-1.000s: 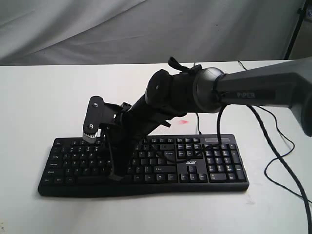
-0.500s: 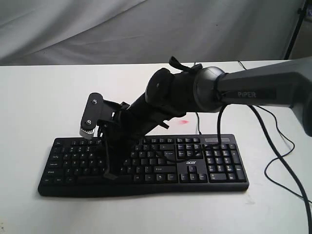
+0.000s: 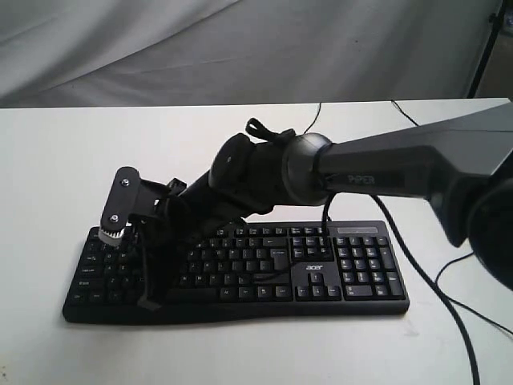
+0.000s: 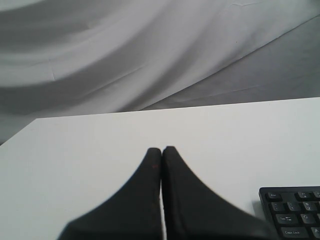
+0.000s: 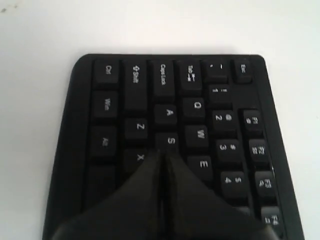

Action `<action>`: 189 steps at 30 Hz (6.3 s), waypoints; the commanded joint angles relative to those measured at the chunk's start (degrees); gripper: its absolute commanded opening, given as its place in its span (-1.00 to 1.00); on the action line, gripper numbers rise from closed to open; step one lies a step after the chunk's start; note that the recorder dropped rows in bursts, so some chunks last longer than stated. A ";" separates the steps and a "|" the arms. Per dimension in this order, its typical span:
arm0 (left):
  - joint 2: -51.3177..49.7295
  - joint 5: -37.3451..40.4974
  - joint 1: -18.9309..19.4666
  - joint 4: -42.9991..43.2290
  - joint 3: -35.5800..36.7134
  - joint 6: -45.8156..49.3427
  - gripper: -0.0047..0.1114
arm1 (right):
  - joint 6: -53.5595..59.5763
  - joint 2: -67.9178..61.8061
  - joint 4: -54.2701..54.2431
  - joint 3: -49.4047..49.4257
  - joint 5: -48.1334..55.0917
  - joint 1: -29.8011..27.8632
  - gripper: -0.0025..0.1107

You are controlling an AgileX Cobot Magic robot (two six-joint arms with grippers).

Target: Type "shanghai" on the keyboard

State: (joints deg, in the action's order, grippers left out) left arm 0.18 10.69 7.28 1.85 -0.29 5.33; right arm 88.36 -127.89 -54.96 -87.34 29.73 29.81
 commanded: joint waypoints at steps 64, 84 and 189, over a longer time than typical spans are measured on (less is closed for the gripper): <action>-0.18 -0.16 -0.22 -0.03 0.29 -0.16 -0.91 | -6.02 -7.60 1.47 -11.42 -0.63 2.92 -0.96; -0.18 -0.16 -0.22 -0.03 0.29 -0.16 -0.91 | -6.02 -7.98 2.59 -11.42 -0.63 2.92 -0.96; -0.18 -0.16 -0.22 -0.03 0.29 -0.16 -0.91 | -1.38 2.23 9.23 3.56 7.96 -10.39 -0.96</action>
State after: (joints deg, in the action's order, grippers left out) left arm 0.18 10.69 7.28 1.85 -0.29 5.33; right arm 86.35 -125.83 -46.19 -84.09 38.00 19.72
